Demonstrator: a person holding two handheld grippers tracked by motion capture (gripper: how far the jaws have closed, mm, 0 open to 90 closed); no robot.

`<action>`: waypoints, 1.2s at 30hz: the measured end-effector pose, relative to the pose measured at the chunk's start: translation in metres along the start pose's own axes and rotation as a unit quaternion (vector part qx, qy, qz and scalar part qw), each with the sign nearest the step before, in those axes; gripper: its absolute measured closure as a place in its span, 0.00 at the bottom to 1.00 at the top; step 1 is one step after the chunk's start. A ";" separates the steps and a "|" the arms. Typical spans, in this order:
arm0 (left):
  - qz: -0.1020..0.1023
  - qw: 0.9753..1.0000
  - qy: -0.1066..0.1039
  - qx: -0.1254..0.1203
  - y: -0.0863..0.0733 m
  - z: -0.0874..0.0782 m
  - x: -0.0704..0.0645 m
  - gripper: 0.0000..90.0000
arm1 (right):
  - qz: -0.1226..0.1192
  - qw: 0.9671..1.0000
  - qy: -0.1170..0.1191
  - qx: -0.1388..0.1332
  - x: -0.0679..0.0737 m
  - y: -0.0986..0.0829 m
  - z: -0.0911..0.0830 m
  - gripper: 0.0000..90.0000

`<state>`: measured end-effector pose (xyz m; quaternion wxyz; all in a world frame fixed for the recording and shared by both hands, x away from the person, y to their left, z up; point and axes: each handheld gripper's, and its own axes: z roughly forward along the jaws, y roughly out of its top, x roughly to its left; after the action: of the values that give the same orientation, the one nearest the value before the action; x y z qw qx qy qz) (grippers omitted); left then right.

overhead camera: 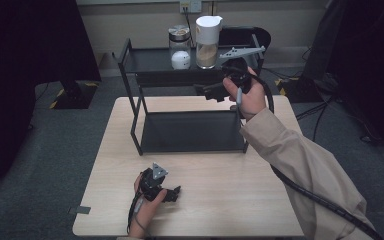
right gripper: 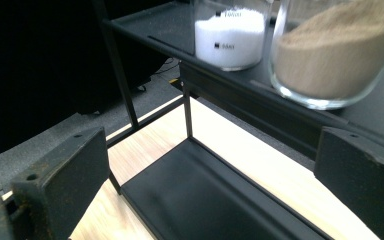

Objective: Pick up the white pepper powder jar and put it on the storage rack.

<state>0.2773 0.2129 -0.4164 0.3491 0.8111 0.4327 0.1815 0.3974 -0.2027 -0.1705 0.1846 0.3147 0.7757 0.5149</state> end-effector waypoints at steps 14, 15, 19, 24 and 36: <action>0.000 1.000 0.000 0.000 0.000 0.000 0.000 0.00 | 0.000 1.000 0.018 0.004 0.003 -0.026 0.003 0.00; 0.000 1.000 0.000 0.000 0.000 0.000 0.000 0.00 | 0.002 1.000 0.019 0.005 0.003 -0.028 0.003 0.00; 0.000 1.000 0.000 0.000 0.000 0.000 0.000 0.00 | 0.006 1.000 0.024 0.006 0.001 -0.037 0.002 0.00; 0.000 1.000 0.000 0.000 0.000 0.000 0.000 0.00 | 0.009 1.000 0.028 0.010 0.000 -0.049 0.002 0.00; 0.000 1.000 0.000 0.000 0.000 0.000 0.000 0.00 | 0.018 0.999 0.037 0.017 -0.003 -0.072 0.002 0.00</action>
<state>0.2772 0.2129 -0.4165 0.3492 0.8110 0.4327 0.1816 0.3792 -0.2228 -0.2376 0.1413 0.3125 0.7852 0.5157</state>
